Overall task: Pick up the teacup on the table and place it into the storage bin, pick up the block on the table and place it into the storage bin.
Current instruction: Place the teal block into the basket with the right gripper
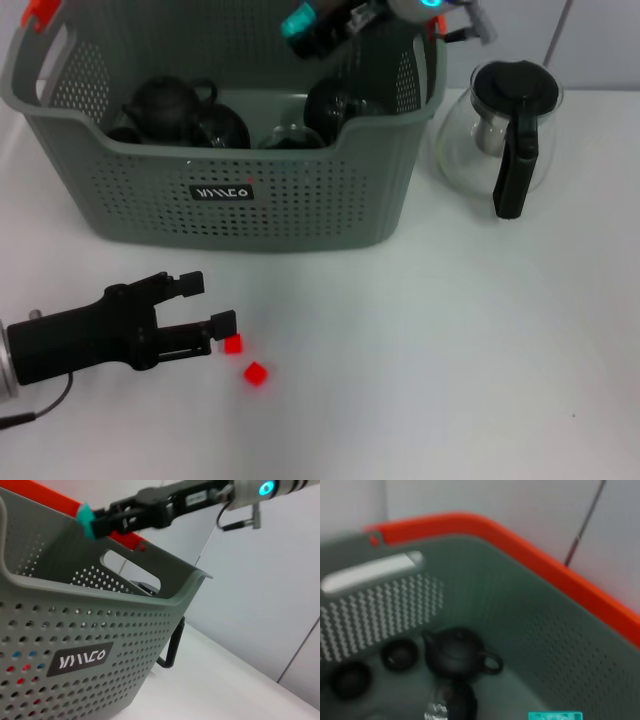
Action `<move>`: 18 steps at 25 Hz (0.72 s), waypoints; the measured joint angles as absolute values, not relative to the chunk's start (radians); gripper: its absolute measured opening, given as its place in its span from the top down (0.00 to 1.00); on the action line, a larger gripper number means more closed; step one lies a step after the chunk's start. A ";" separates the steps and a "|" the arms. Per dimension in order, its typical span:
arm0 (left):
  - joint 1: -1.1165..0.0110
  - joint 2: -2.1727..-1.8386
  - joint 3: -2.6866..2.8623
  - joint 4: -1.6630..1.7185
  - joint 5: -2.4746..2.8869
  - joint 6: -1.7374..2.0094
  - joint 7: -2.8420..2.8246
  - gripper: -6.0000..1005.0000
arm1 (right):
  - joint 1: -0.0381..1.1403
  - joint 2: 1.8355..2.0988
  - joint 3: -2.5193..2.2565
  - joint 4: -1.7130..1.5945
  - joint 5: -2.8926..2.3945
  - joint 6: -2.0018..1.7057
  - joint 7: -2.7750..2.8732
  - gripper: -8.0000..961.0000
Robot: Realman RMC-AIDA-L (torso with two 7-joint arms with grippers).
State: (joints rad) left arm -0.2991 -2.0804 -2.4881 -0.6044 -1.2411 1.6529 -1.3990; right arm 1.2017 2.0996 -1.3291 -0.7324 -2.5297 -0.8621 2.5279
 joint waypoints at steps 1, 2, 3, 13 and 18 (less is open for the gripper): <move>-0.299 -2.081 -2.488 -0.604 -1.241 1.653 -1.399 0.07 | 1.222 2.100 -1.332 -0.683 -2.533 -0.834 2.526 0.56; -0.299 -2.081 -2.488 -0.604 -1.241 1.653 -1.399 0.07 | 1.240 2.099 -1.335 -0.644 -2.534 -0.813 2.523 0.56; -0.299 -2.082 -2.488 -0.604 -1.241 1.653 -1.399 0.07 | 1.248 2.100 -1.337 -0.620 -2.535 -0.805 2.519 0.56; -0.302 -2.082 -2.486 -0.604 -1.241 1.654 -1.399 0.07 | 1.260 2.100 -1.377 -0.601 -2.536 -0.830 2.511 0.56; -0.300 -2.083 -2.492 -0.603 -1.241 1.654 -1.399 0.07 | 1.215 2.097 -1.374 -0.746 -2.537 -0.934 2.505 0.53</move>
State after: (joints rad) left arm -0.3003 -2.0834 -2.4915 -0.6029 -1.2409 1.6538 -1.3989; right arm 1.2147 2.0969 -1.3739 -0.7463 -2.5369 -0.9345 2.5052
